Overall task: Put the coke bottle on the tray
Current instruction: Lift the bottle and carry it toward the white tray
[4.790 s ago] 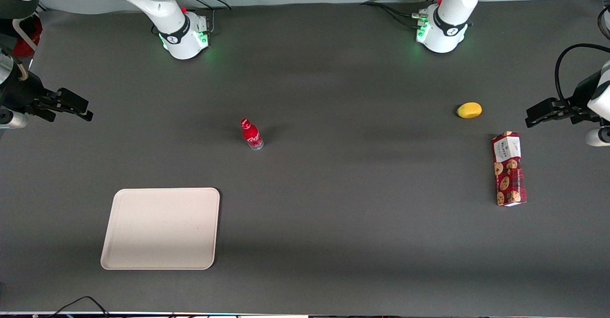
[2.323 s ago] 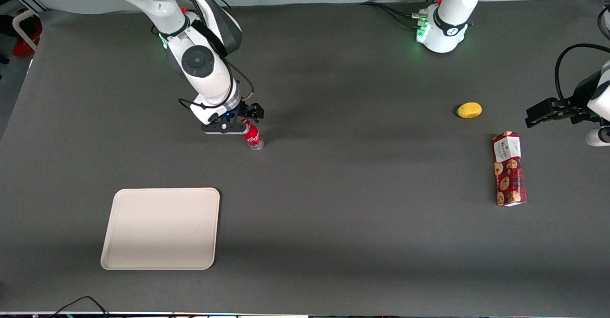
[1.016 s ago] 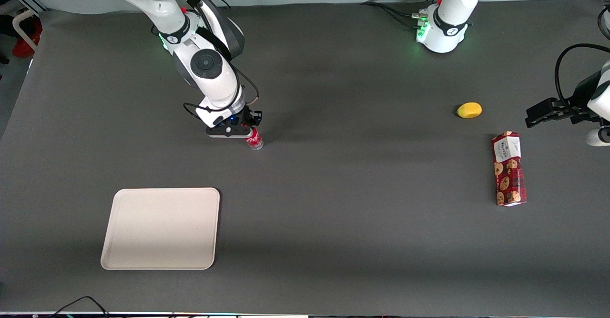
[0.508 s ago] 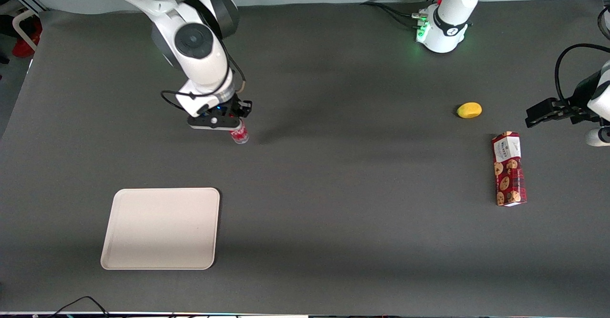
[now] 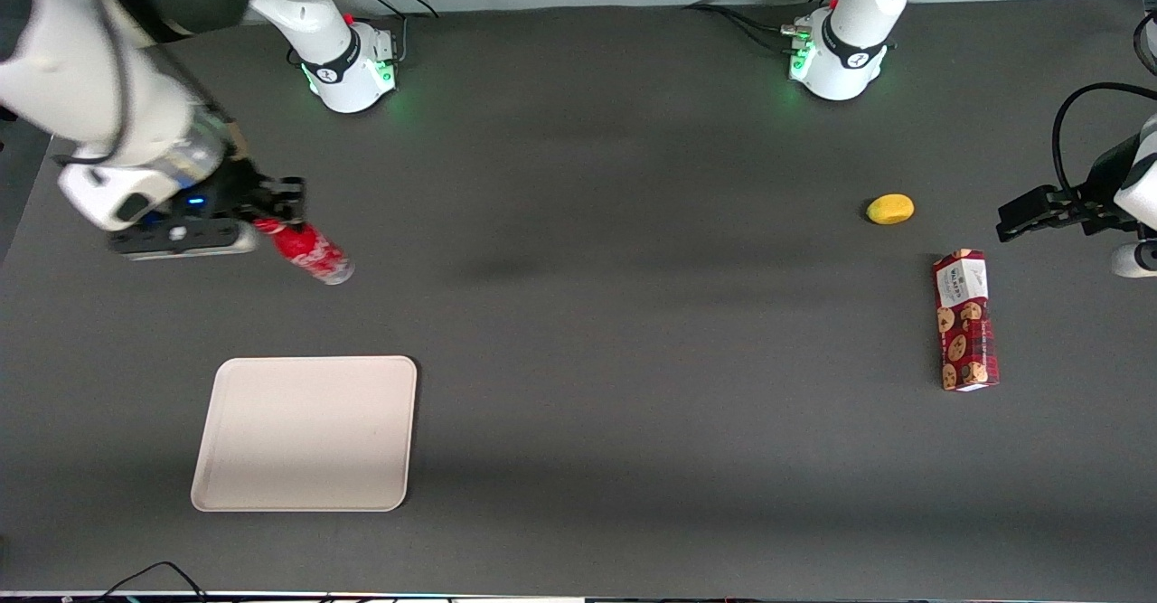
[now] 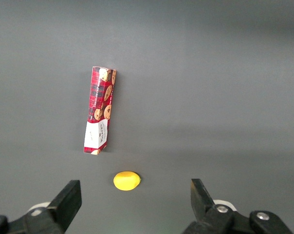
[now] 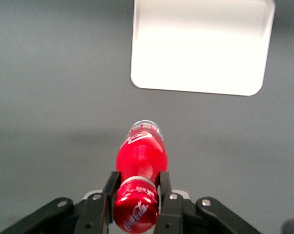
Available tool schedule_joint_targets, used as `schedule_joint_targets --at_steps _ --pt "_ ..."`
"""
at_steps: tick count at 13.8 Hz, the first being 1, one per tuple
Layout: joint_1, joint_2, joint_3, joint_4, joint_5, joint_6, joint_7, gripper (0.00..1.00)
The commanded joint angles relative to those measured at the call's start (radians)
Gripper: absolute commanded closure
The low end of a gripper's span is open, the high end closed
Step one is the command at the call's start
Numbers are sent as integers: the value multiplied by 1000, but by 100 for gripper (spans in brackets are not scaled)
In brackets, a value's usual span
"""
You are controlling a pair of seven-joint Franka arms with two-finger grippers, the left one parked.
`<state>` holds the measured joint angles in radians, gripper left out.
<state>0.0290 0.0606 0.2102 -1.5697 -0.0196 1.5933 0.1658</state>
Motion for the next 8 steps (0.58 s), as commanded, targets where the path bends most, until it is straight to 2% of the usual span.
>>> schedule_joint_targets --at_steps 1,5,8 --pt "16 42 -104 60 10 -29 -203 100" --pt "14 122 -245 56 -40 85 -477 100" --pt "11 218 -337 57 -39 212 -664 100"
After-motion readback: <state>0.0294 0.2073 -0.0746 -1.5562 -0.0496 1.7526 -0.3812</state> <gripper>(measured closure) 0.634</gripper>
